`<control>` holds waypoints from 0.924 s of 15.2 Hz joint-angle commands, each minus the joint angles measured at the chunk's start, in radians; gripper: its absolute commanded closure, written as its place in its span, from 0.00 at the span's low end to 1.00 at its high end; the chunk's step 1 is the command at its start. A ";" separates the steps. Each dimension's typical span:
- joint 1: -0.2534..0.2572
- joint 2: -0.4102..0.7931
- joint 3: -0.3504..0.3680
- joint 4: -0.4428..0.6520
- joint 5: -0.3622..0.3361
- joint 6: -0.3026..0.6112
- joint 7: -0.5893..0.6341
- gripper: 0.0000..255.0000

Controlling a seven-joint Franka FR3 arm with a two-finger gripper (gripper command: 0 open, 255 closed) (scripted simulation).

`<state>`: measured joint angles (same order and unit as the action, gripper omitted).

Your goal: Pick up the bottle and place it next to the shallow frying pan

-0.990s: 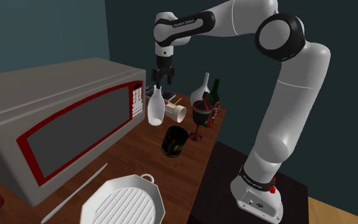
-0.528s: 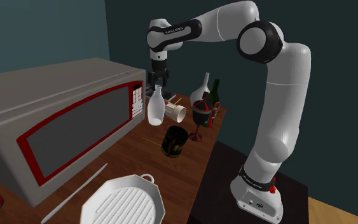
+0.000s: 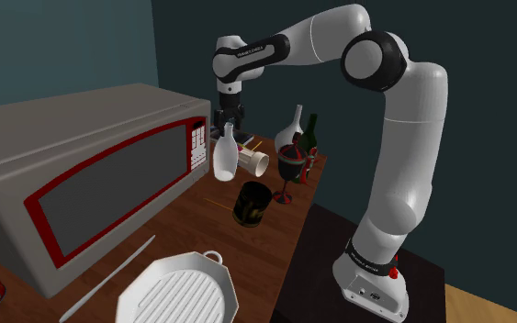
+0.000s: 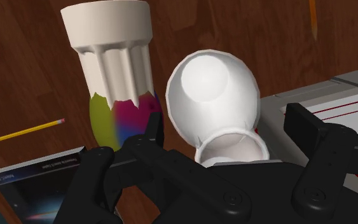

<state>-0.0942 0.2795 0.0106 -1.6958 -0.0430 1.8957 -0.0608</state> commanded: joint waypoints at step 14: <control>0.000 0.000 0.000 0.000 0.000 0.001 0.000 1.00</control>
<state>-0.0936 0.2787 0.0115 -1.6948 -0.0419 1.8960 -0.0609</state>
